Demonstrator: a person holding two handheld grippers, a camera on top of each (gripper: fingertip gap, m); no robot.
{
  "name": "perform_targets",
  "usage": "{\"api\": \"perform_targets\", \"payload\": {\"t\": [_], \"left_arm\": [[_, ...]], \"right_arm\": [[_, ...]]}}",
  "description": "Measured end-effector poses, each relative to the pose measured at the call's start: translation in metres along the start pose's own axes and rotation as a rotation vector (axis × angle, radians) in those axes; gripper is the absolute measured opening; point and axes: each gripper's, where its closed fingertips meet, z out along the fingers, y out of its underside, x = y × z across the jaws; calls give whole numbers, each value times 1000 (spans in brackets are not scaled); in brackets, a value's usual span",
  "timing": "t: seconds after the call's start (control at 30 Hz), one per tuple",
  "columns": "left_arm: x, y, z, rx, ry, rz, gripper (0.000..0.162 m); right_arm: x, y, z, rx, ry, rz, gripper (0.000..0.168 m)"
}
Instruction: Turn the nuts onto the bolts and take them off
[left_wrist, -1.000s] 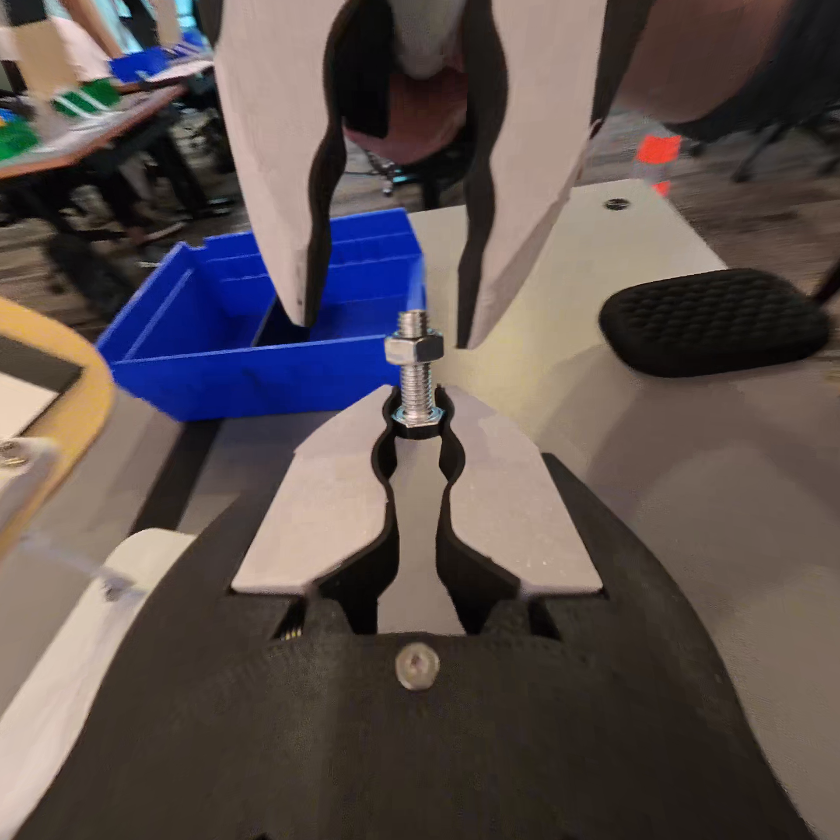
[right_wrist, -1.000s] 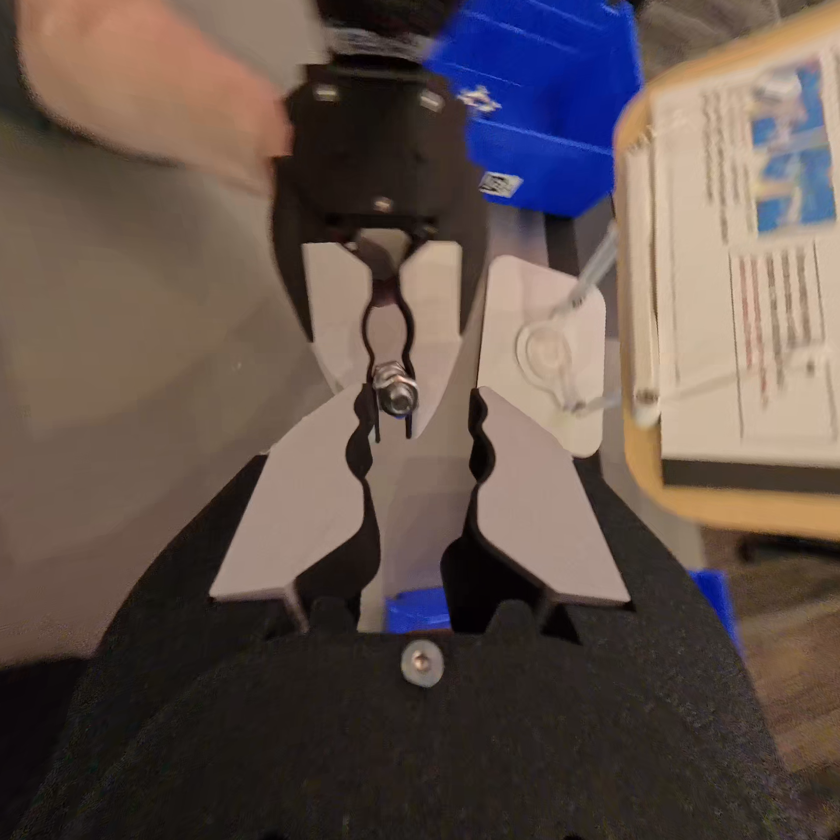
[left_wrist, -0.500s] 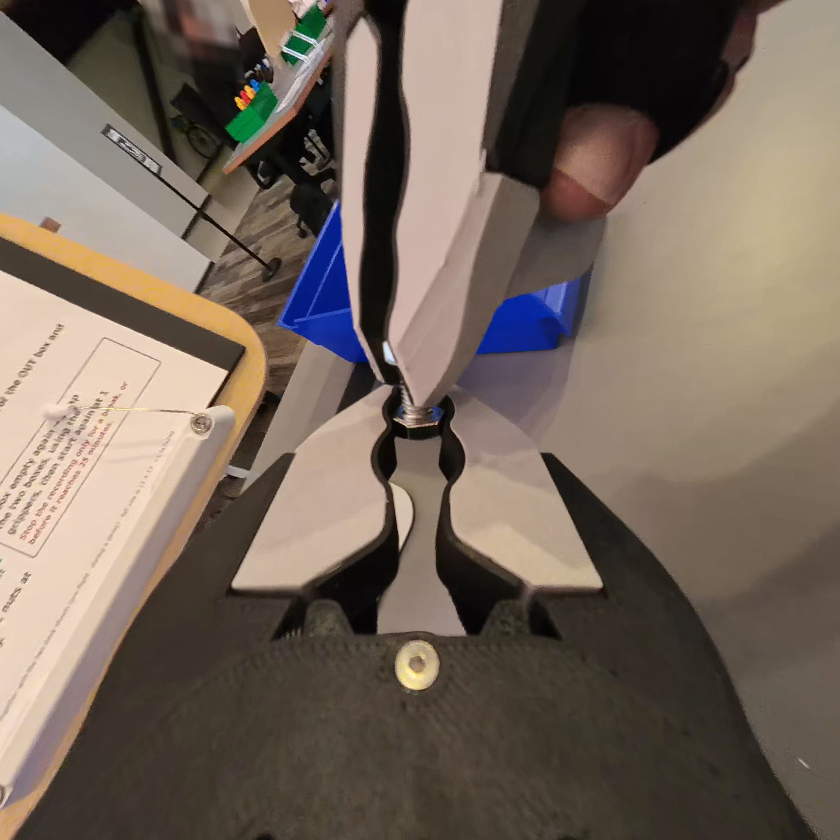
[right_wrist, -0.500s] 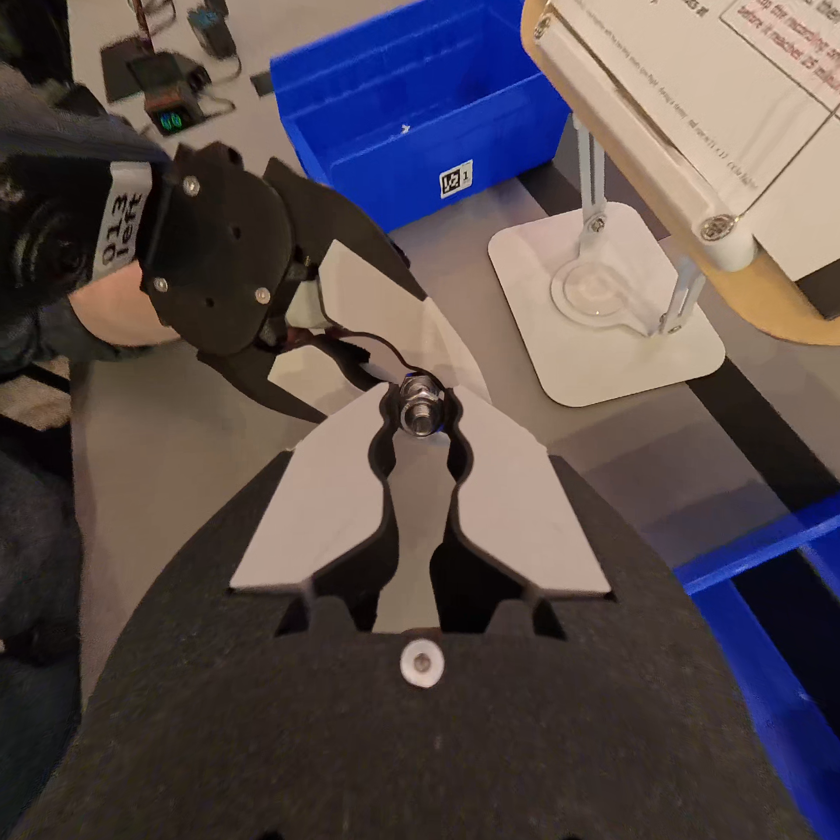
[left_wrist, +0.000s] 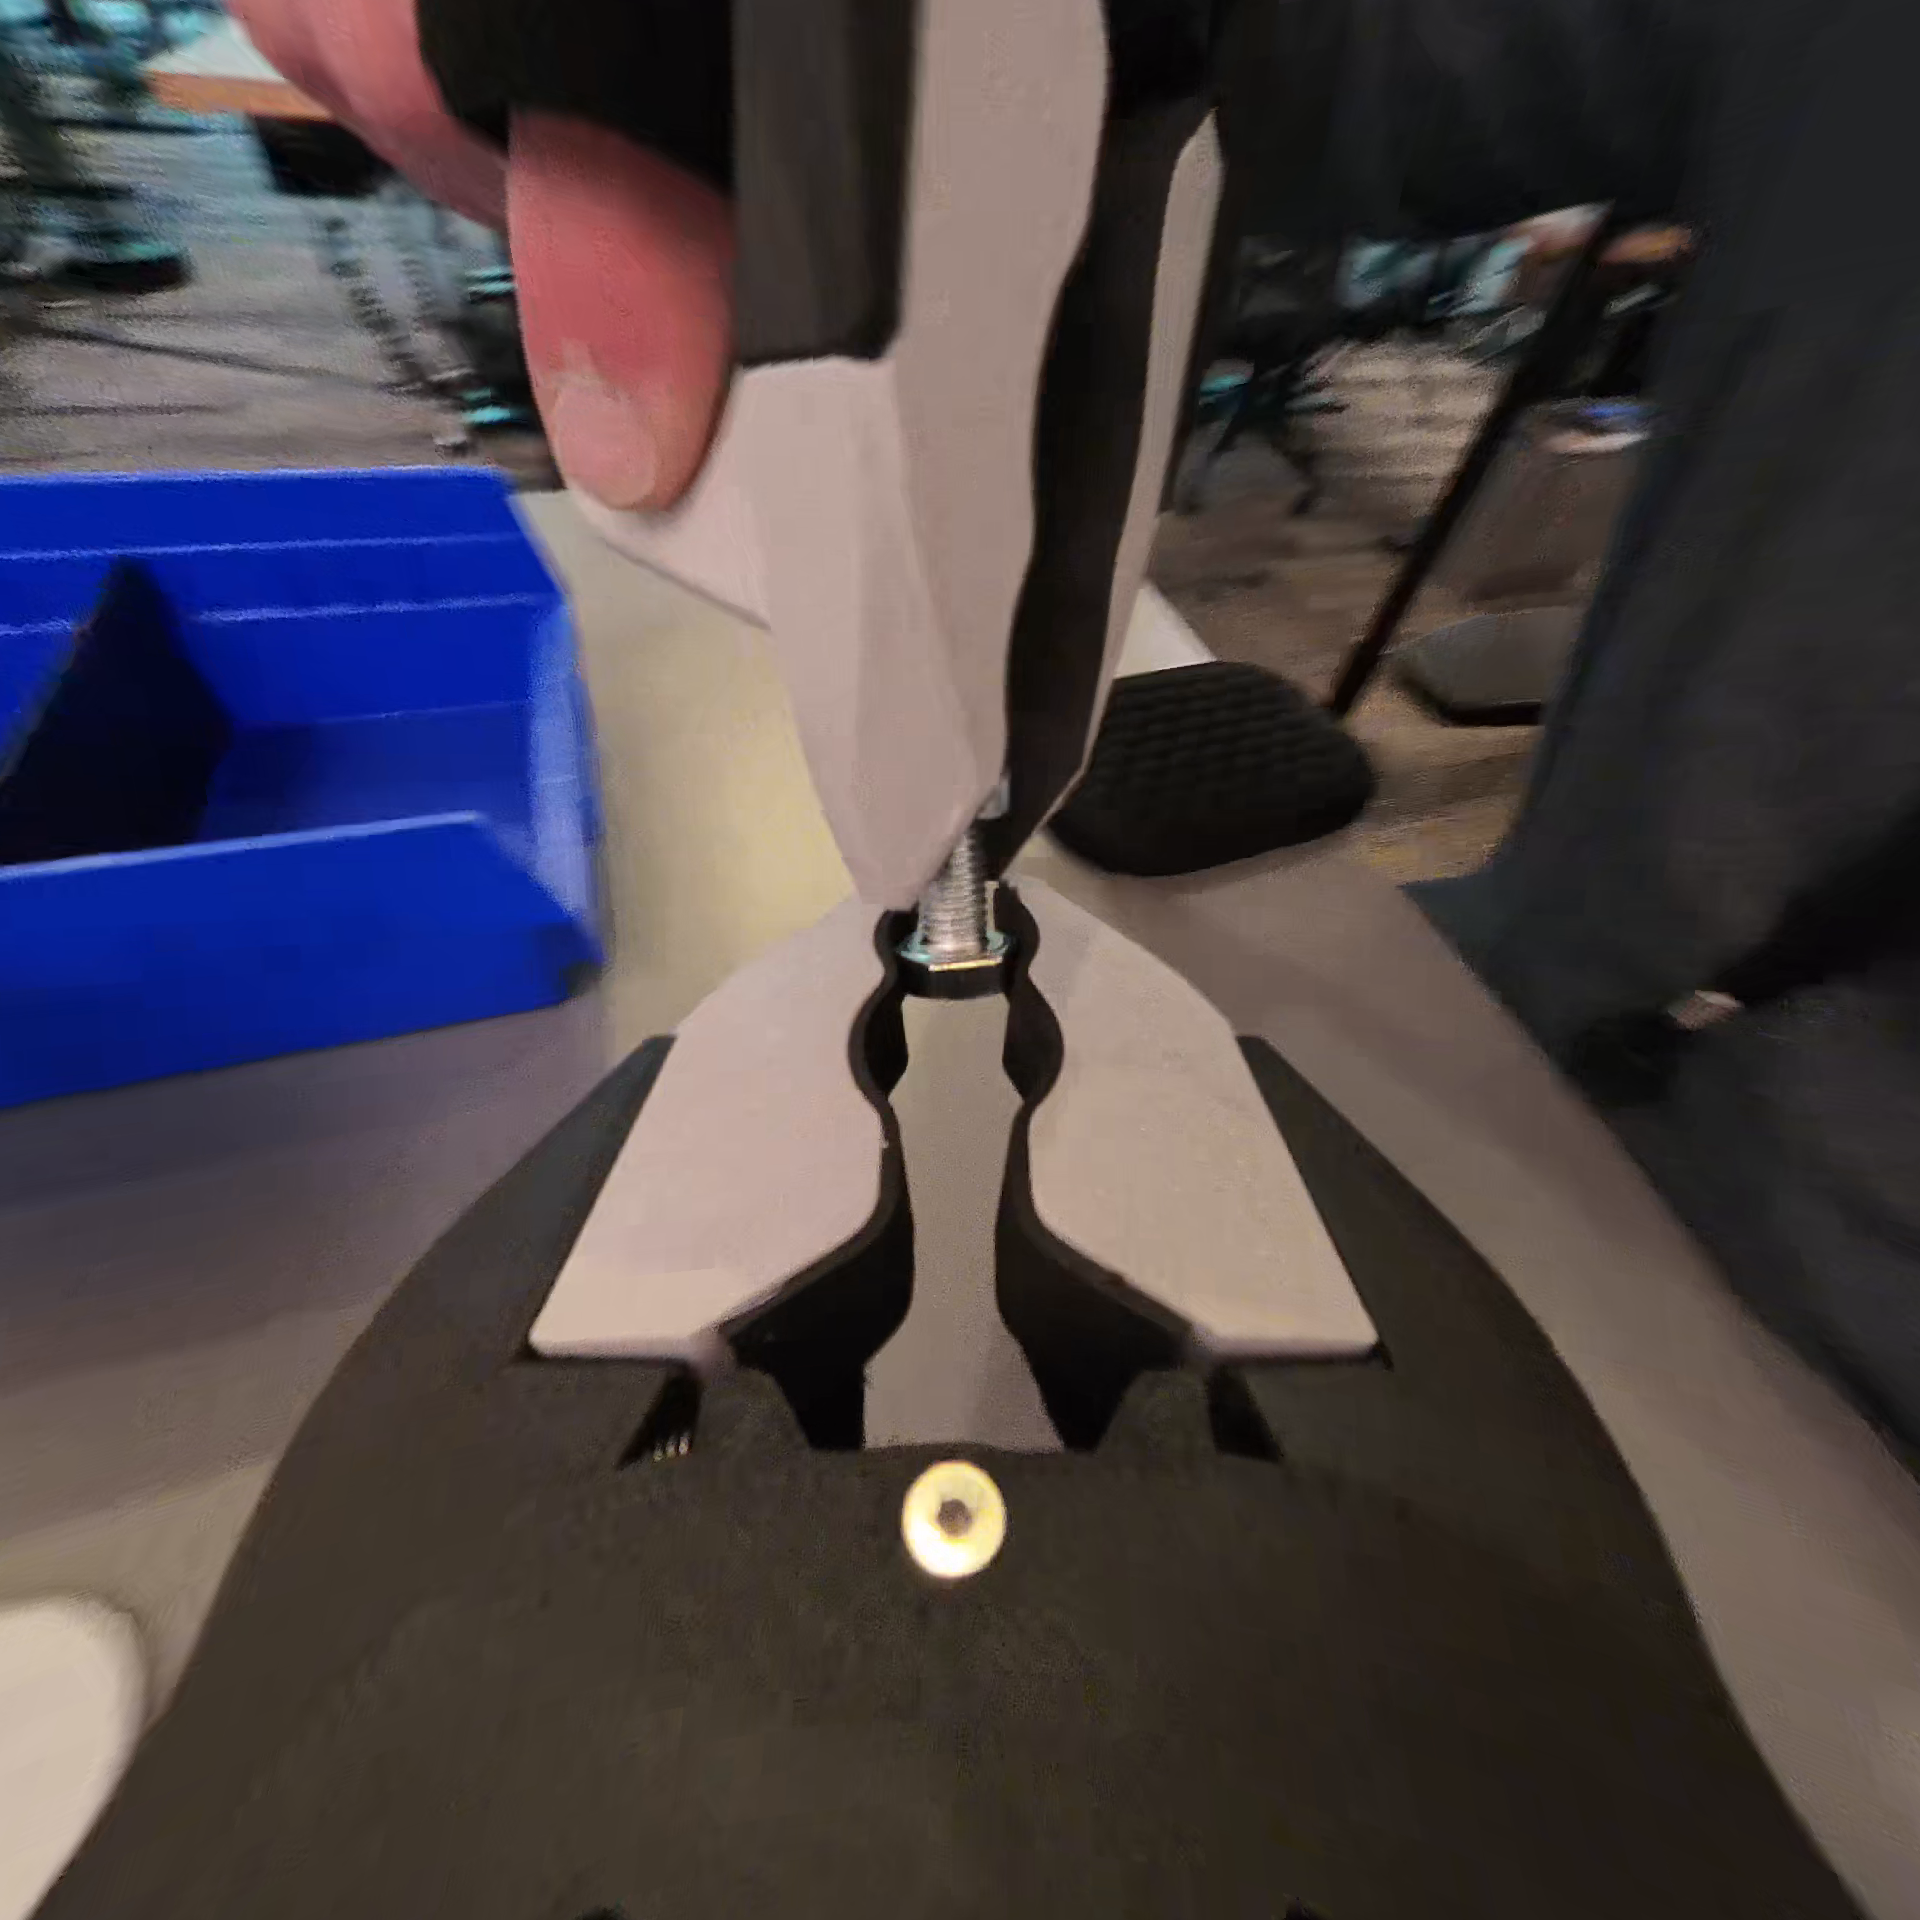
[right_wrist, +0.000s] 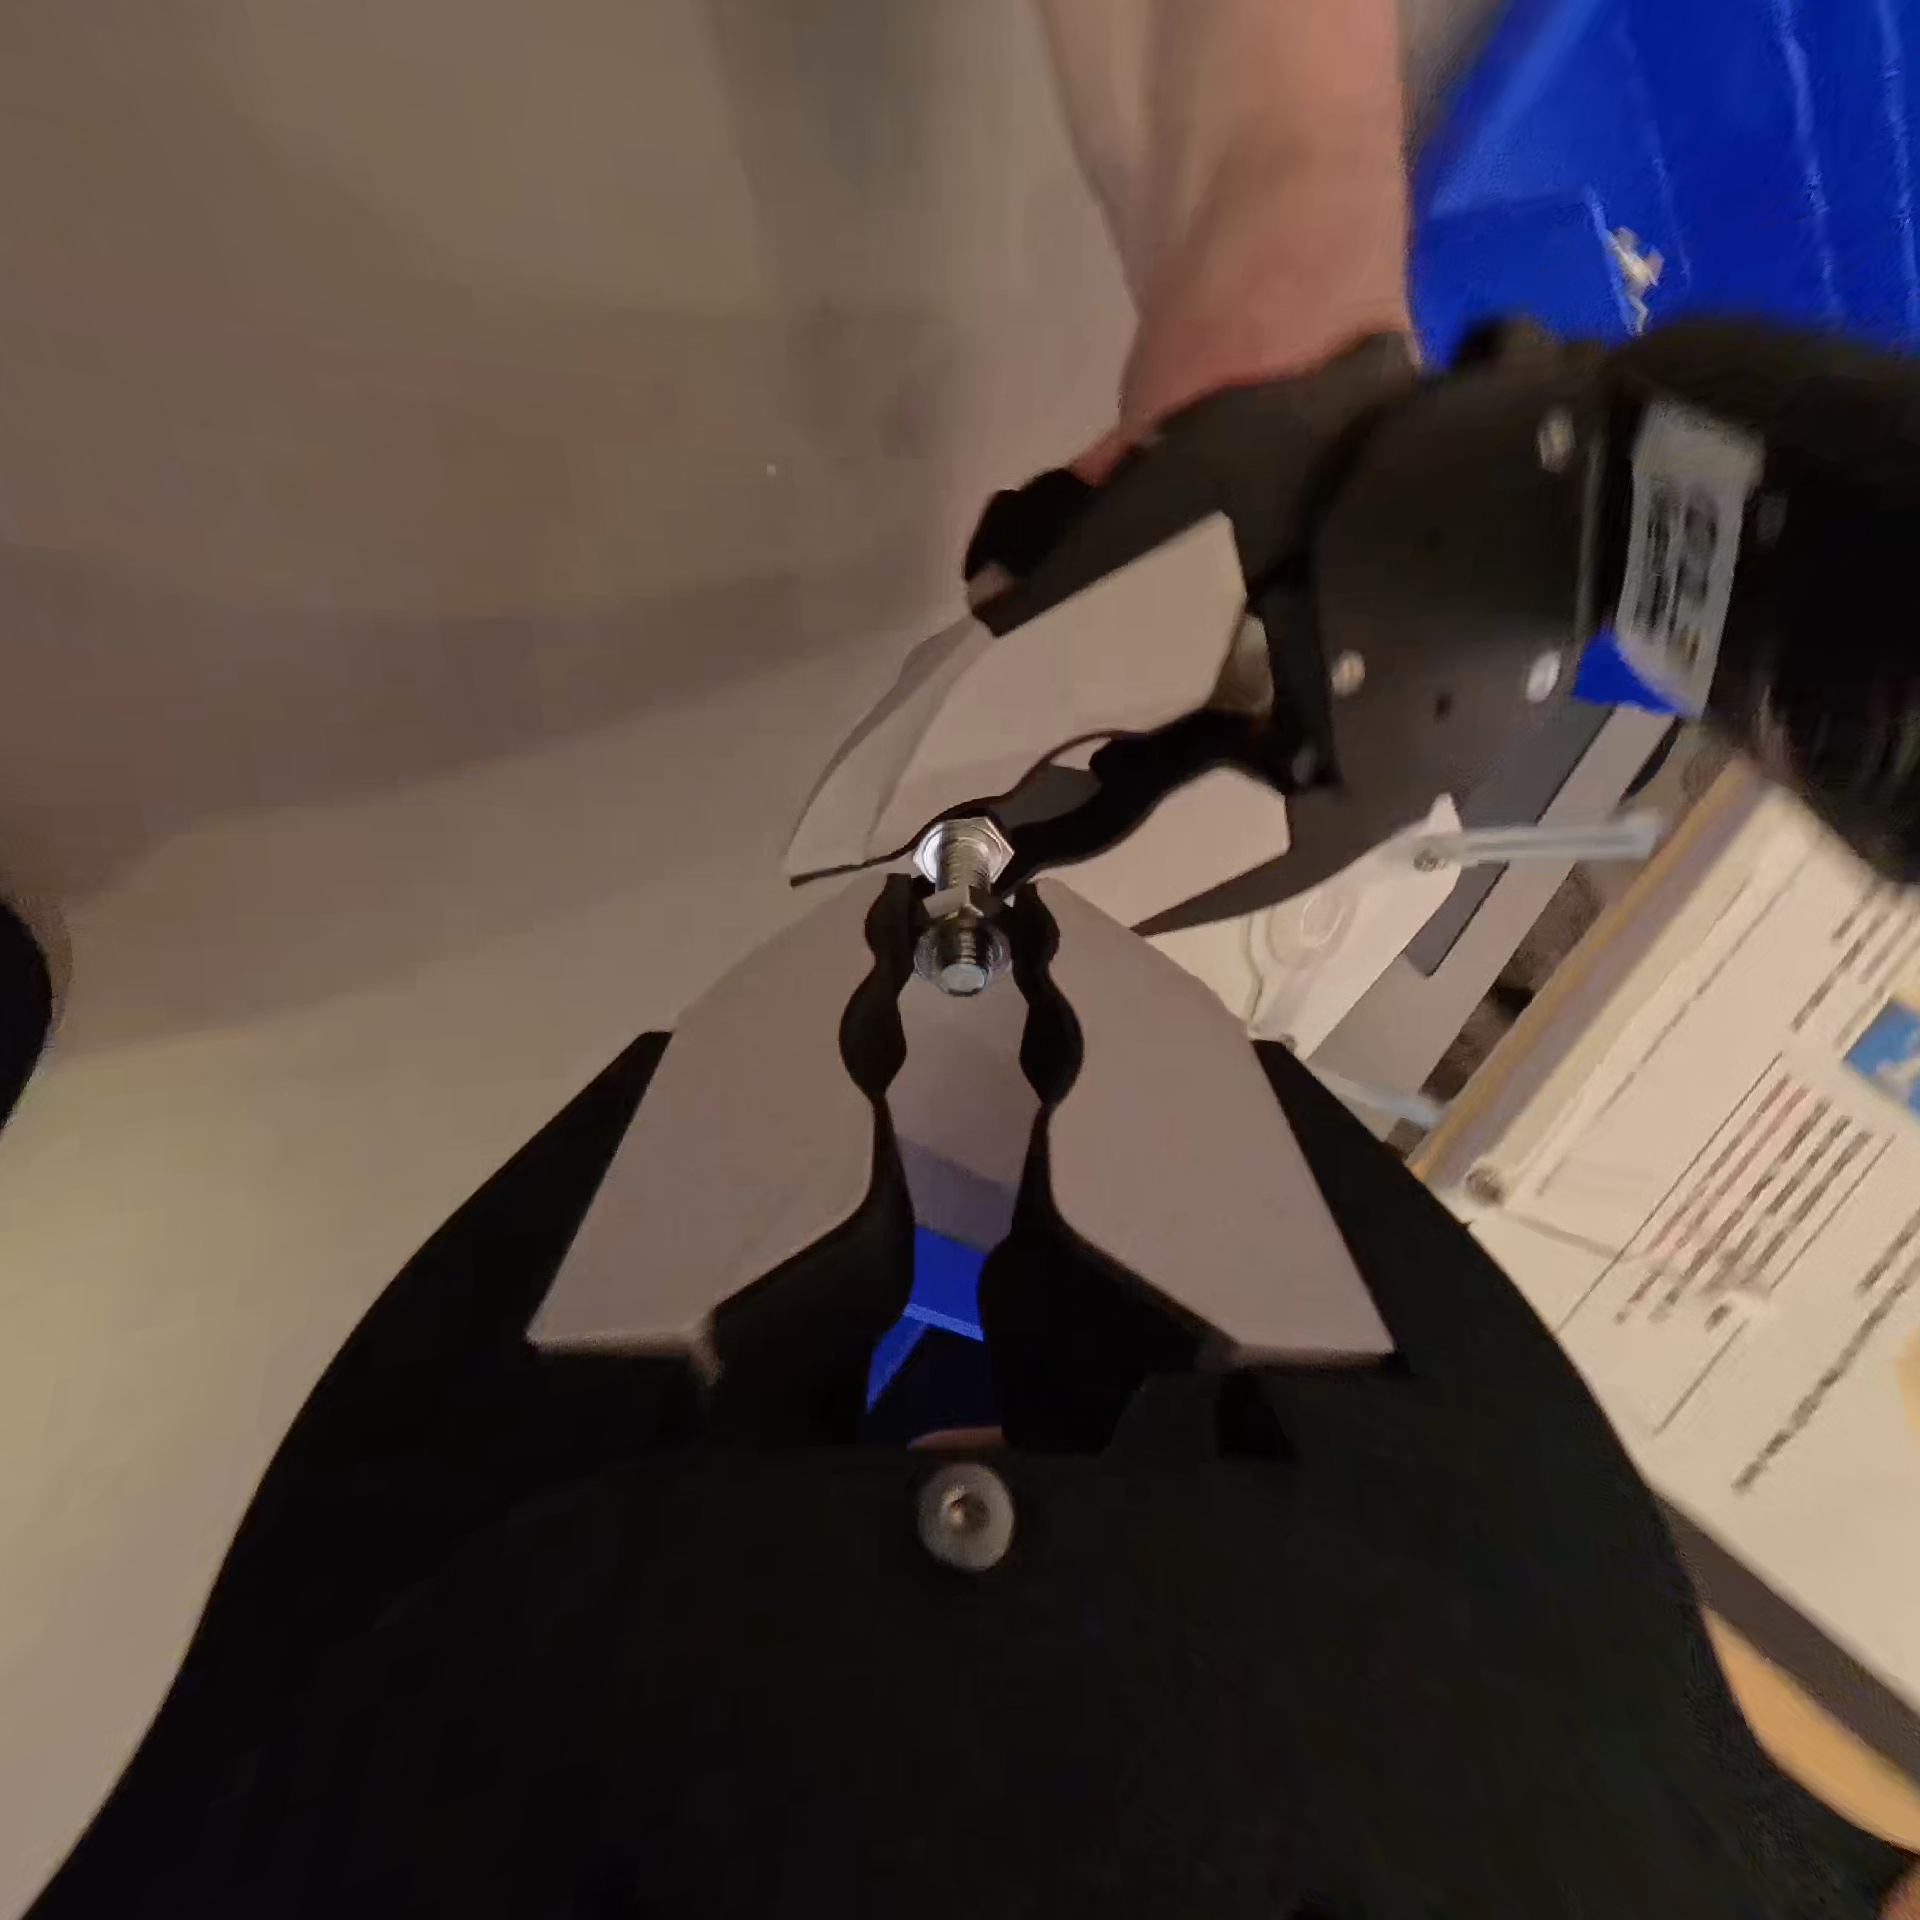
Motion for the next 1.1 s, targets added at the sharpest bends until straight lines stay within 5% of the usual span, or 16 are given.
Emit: {"api": "perform_targets", "payload": {"t": [0.17,0.2,0.43,0.7,0.87,1.1], "left_arm": [[7,8,6,17,88,-29,15],[3,7,4,19,68,-31,15],[-43,3,-16,-68,-338,114,15],[-76,-1,-27,-206,-727,259,15],[-83,1,-29,-292,-856,343,14],[-80,6,-24,-324,-827,347,14]], "right_arm": [[-4,2,7,-113,-29,-96,19],[-1,5,8,-110,-7,-45,32],[28,26,-8,131,174,609,45],[25,37,4,425,108,1235,37],[26,41,12,473,145,1326,23],[25,38,11,423,183,1199,19]]}}
